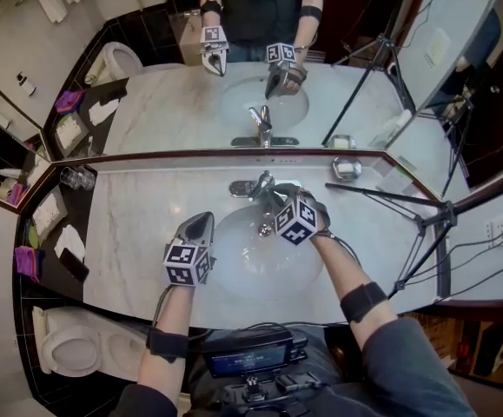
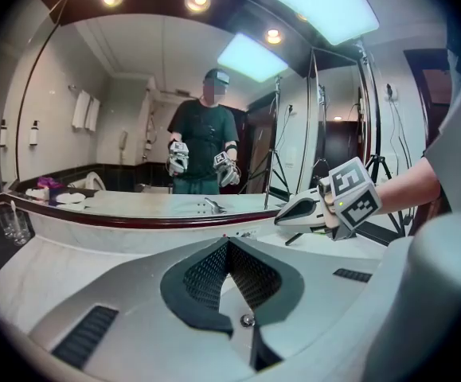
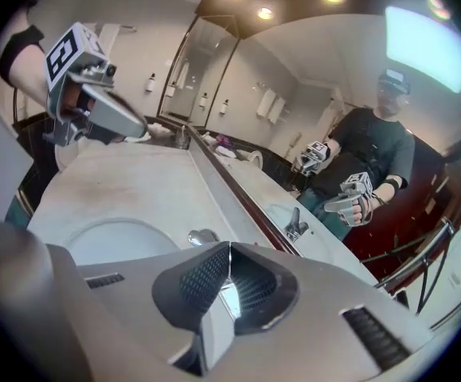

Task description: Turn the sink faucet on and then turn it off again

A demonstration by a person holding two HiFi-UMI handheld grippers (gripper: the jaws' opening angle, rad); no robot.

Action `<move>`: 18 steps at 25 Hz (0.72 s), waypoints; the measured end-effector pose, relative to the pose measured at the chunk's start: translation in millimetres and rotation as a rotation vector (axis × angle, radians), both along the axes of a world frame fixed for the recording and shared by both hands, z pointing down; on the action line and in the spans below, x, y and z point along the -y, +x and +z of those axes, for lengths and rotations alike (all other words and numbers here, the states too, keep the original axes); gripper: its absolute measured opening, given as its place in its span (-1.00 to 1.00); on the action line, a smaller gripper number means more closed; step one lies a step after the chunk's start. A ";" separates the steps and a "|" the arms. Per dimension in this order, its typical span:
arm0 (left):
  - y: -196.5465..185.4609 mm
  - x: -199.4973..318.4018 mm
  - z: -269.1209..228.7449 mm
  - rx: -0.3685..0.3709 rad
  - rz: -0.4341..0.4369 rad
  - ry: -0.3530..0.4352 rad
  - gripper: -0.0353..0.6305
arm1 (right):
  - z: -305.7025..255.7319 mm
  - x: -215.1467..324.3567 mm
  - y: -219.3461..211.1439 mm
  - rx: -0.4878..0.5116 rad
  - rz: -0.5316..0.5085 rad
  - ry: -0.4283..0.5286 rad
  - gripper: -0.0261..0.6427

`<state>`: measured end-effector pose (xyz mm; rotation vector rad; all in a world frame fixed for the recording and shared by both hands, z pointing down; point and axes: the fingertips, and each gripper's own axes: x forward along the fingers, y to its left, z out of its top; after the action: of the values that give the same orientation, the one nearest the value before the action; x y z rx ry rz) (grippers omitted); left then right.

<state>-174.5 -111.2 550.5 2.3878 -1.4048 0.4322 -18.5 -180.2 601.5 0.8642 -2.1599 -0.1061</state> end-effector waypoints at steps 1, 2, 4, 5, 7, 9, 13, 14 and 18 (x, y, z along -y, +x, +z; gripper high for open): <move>1.2 -0.9 -1.0 0.000 0.004 0.002 -0.89 | -5.2 -3.6 4.5 0.034 0.023 -0.007 -0.86; 2.1 -1.8 -2.3 0.000 0.007 0.004 -0.89 | -9.8 -7.7 9.1 0.064 0.042 -0.013 -0.86; 4.6 -3.6 -5.0 0.000 0.013 0.009 -0.89 | -17.8 -16.6 19.8 0.116 0.079 -0.024 -0.87; 6.1 -4.6 -6.2 0.000 0.016 0.011 -0.89 | -22.5 -20.6 26.3 0.145 0.102 -0.030 -0.87; 8.9 -6.4 -9.0 -0.004 0.021 0.015 -0.89 | -35.4 -26.8 41.9 0.221 0.170 -0.049 -0.87; 10.7 -8.1 -12.6 -0.020 0.020 0.017 -0.89 | -45.6 -31.4 60.1 0.332 0.262 -0.082 -0.87; 12.0 -12.3 -17.3 -0.031 0.024 0.024 -0.89 | -47.8 -40.4 97.3 0.531 0.410 -0.137 -0.87; 11.7 -13.4 -17.9 -0.032 0.025 0.026 -0.89 | -48.0 -43.4 104.3 0.547 0.428 -0.138 -0.87; 9.9 -17.4 -17.9 -0.034 0.023 0.025 -0.89 | -49.4 -56.1 127.4 0.567 0.480 -0.121 -0.87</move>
<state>-164.6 -93.7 532.7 2.4219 -1.3770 0.3800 108.9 -124.1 552.2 1.4413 -2.3527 0.5665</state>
